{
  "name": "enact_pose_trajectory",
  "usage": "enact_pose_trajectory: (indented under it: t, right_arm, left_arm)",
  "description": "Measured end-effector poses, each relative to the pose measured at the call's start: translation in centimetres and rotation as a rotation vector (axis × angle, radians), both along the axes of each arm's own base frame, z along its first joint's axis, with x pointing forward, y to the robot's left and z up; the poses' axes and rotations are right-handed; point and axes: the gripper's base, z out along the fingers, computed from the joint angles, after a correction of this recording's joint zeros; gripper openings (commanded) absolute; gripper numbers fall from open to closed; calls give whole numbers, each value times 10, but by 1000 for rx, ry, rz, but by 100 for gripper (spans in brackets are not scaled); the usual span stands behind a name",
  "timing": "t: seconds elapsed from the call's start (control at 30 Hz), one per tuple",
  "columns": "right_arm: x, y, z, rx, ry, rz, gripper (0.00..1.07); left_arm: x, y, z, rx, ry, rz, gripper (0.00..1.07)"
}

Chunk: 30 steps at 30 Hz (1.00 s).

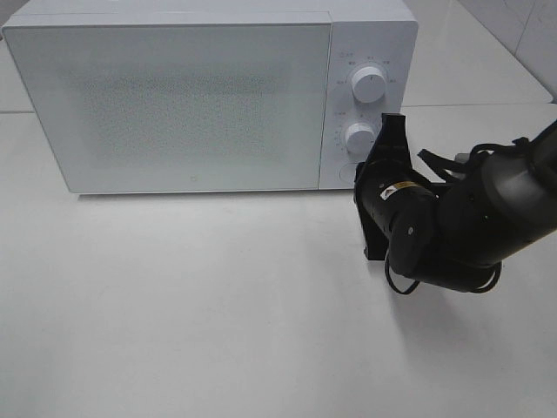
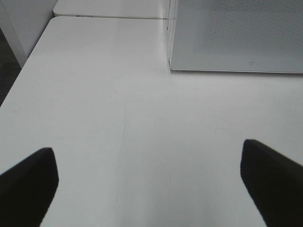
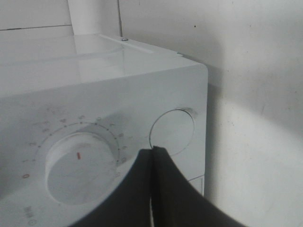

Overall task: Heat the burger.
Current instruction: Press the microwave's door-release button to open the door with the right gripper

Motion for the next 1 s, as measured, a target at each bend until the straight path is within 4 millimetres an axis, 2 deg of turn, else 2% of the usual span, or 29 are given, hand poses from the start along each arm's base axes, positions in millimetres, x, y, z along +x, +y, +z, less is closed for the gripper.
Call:
enact_pose_trajectory:
  t: [0.2,0.53,1.0]
  right_arm:
    - [5,4,-10,7,16,-1,0]
    - [24,14,-23,25,26,-8,0]
    - [37,4,-26,24,37,-45,0]
  left_arm:
    - [0,0,0,0,0,0,98]
    - [0,0,0,0,0,0,98]
    - [0,0,0,0,0,0,98]
